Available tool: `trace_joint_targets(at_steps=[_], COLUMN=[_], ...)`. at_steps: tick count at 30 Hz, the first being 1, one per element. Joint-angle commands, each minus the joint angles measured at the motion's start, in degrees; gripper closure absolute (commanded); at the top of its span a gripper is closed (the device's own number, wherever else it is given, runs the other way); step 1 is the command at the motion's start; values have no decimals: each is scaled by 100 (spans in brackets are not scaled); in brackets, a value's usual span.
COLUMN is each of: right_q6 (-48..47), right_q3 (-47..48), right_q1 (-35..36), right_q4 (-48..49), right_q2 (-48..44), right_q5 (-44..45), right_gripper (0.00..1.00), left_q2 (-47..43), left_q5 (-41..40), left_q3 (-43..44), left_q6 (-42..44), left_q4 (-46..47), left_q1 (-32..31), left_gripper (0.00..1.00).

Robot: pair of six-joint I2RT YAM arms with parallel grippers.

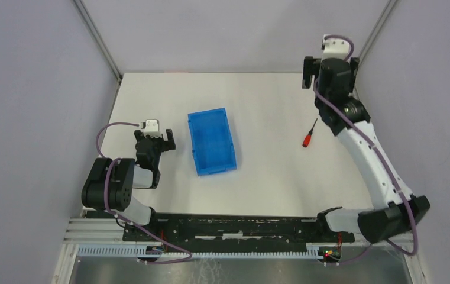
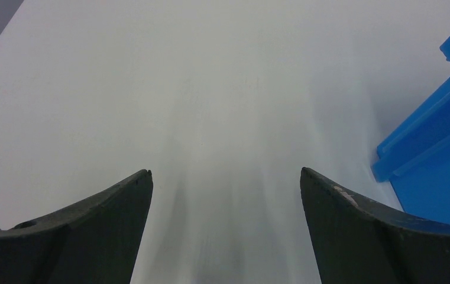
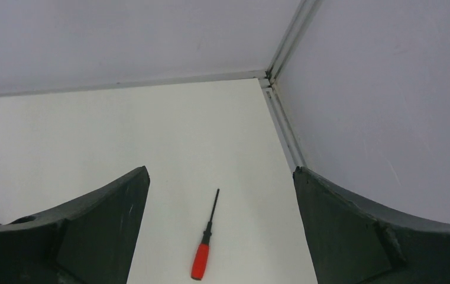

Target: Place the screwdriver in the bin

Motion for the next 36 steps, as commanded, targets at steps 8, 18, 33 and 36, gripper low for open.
trace_joint_targets(at_steps=[8, 18, 33, 36], right_q6=[1226, 1510, 457, 308], right_q3=[751, -872, 2275, 2889], right_q1=[-1877, -1996, -2229, -2229], right_q4=[-1430, -400, -3430, -4114], right_q2=[2895, 3406, 3400, 3376], right_q5=[-3169, -3112, -3643, -3760], right_gripper=[12, 30, 100, 100], left_q2=[-101, -101, -101, -101], left_q5=[77, 83, 83, 83], left_q3=[15, 20, 15, 15], left_q6=[-166, -166, -166, -166], left_q4=[180, 183, 184, 180], left_q1=[41, 42, 42, 42], left_gripper=[0, 0, 0, 0])
